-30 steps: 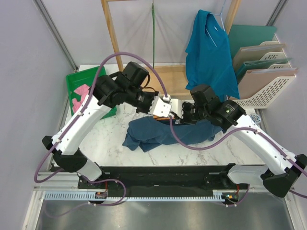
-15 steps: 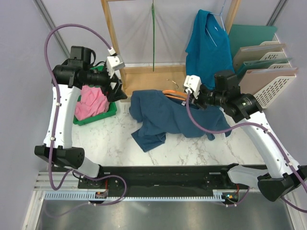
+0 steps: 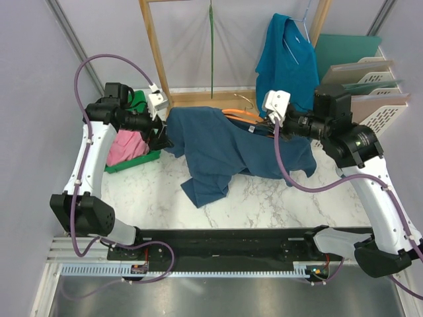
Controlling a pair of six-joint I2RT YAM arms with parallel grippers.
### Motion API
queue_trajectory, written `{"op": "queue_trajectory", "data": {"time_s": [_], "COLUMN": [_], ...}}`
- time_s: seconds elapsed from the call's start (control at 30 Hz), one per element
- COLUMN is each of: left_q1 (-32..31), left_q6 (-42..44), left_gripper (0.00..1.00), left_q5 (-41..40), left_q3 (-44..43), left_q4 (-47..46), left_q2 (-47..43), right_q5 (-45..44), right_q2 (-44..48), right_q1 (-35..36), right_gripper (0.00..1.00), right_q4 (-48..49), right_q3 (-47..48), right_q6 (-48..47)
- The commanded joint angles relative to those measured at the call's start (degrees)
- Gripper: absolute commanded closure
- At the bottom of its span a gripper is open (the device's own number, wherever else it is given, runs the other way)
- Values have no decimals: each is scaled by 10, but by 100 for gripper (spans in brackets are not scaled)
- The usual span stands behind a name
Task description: Place the t-shirt on the hanger
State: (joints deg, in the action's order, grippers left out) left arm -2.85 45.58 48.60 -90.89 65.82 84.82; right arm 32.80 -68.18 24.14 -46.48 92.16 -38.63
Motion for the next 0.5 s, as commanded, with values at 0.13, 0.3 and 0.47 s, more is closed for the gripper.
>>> {"op": "queue_trajectory", "data": {"time_s": [0.13,0.3,0.47], "left_q1": [7,86,107], "left_q6": [-11,-89,-243], "left_gripper": [96,83,8], "left_q5": [-33,-17,5], "left_q3": [-35,-83,64], "left_q4": [-105,-154,-395], "left_q2": [36,46,-74], "right_q5": [-30,-103,-179], "right_q2": [-7,-9,-45], "right_q1": [-1,-1,-8], "right_gripper": [100,100,100], "right_q4": [-50,-66,-39], "right_q3": [108,130,178], "right_q6": [-8,55,186]}}
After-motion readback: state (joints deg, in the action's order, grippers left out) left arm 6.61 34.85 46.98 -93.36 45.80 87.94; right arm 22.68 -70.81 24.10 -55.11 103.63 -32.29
